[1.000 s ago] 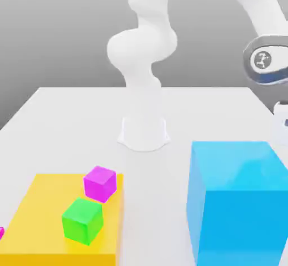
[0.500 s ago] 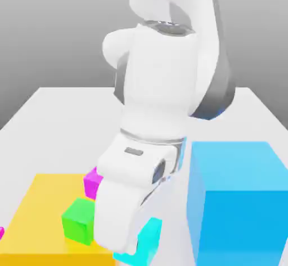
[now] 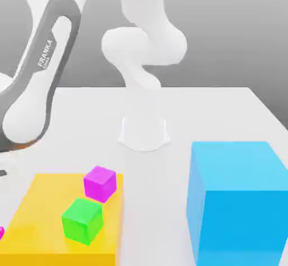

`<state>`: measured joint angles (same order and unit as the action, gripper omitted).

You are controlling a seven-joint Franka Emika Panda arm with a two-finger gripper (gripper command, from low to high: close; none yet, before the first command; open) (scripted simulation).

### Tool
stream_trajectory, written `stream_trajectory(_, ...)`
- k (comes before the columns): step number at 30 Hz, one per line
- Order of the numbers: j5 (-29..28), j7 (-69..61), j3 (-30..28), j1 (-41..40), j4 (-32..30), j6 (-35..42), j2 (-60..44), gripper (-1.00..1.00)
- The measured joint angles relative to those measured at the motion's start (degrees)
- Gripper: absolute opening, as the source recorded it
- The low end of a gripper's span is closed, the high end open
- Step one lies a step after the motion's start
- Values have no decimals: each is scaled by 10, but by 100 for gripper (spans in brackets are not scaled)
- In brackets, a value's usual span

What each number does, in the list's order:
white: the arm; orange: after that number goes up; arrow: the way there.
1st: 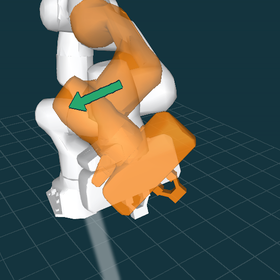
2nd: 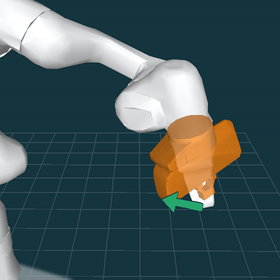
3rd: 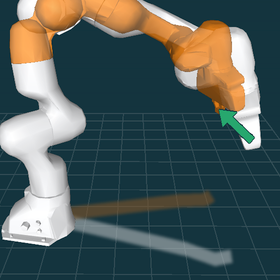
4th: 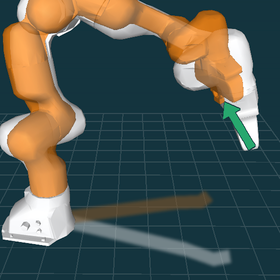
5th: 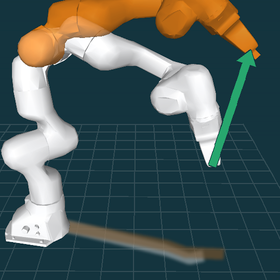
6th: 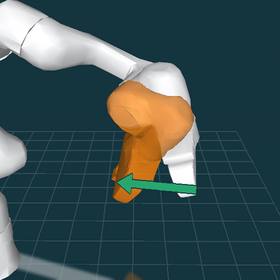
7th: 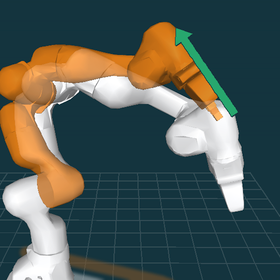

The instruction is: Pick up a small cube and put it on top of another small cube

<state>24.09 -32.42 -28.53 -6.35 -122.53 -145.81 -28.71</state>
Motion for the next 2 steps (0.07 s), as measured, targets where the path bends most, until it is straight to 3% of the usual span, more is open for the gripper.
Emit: stream_trajectory(2, 0, 0, 0, 0, 0, 0, 0, 100)
